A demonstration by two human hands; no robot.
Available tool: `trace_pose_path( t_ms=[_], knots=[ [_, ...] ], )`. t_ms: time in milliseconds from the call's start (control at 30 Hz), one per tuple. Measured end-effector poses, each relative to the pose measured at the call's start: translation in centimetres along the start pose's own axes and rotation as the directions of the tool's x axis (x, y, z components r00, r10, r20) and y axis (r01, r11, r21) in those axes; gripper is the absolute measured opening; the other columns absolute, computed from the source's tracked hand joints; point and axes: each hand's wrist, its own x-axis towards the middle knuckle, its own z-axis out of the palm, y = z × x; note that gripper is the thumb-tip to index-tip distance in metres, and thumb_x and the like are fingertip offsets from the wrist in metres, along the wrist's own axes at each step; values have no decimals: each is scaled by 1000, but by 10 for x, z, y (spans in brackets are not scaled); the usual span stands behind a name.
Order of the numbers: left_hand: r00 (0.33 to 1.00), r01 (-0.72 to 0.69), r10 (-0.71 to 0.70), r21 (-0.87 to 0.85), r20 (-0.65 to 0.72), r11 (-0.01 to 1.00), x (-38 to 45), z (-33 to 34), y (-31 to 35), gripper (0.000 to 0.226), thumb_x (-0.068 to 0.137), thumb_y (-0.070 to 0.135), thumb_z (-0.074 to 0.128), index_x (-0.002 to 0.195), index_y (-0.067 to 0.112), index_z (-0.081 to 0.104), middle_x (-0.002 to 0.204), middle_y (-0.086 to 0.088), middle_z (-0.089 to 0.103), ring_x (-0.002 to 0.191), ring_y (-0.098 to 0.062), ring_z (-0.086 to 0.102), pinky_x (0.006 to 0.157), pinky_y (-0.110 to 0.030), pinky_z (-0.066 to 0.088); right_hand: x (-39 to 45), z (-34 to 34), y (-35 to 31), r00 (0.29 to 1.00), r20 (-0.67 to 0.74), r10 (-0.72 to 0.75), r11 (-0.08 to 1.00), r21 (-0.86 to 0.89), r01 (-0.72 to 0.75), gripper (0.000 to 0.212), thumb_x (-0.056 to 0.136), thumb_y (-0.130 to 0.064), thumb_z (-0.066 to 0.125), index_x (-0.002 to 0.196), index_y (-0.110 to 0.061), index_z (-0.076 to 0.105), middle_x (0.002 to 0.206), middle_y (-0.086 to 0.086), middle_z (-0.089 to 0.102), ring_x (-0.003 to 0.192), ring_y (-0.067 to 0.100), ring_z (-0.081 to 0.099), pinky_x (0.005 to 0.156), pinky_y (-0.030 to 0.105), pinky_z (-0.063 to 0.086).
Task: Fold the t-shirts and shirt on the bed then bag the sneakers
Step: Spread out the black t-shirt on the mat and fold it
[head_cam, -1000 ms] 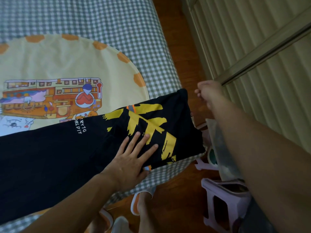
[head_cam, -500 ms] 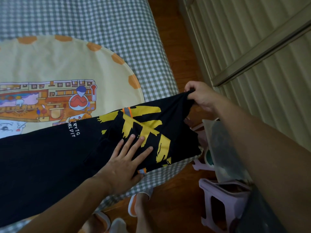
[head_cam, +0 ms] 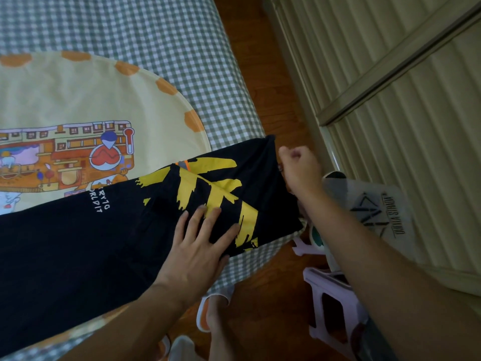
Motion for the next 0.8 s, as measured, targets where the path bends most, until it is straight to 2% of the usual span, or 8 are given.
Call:
trace_pose_path(
  t_ms=[133,267,467,567,633,700,733,800],
  knots=[
    [993,-51,54,32,-107,998,2,-6,2,55,90,28,67,144,28,54,139,-15,50,123,-40,49,98,-54,42,-40,6,20,978,206,30,988,-156,3,32,96,-48,59,107,-18,60,95,-4,63,86,17,60,73,35,46],
    [992,-101,101,8,-74,995,-4,-10,0,48,100,41,46,146,29,53,145,-12,49,131,-37,46,102,-53,42,-64,10,25,996,-42,-72,996,-56,70,12,98,-31,60,98,-18,60,87,-5,62,79,14,61,67,32,49],
    [989,-146,146,19,7,989,5,-15,-6,55,104,58,27,156,40,33,167,-11,22,155,-37,14,121,-56,16,-46,18,39,984,-92,152,987,-41,-157,11,94,-25,58,104,-28,60,116,0,62,102,21,60,87,41,52],
    [985,-172,172,46,-11,984,20,-10,-3,59,105,59,22,160,37,24,170,-8,11,156,-37,1,121,-60,13,-33,14,18,916,-318,-245,968,-125,216,37,102,-34,46,137,-23,52,144,1,46,131,21,44,108,35,39],
    [986,-168,166,68,32,983,29,-1,0,62,104,62,20,161,36,20,170,-7,10,156,-37,-2,120,-62,13,-19,24,13,820,6,-573,772,-331,542,51,108,-43,28,153,-22,36,160,2,31,147,23,28,118,38,22],
    [985,-163,156,93,74,982,33,8,0,64,103,65,18,161,37,18,170,-6,9,156,-38,-4,120,-63,12,10,33,38,875,305,-376,770,-424,478,58,107,-50,15,160,-25,20,167,4,19,153,26,17,123,48,14],
    [984,-165,157,99,86,981,33,11,-1,65,102,66,17,161,37,17,170,-6,9,156,-38,-4,120,-63,12,28,29,54,956,253,-146,857,-450,250,60,107,-52,12,160,-25,19,166,9,19,153,30,16,122,53,14],
    [982,-177,167,110,91,978,35,11,-3,67,101,69,17,161,38,17,170,-6,9,155,-39,-1,119,-62,11,48,3,80,975,74,212,932,-315,-178,62,107,-52,13,156,-19,32,161,17,29,149,38,25,120,56,20]
  ],
)
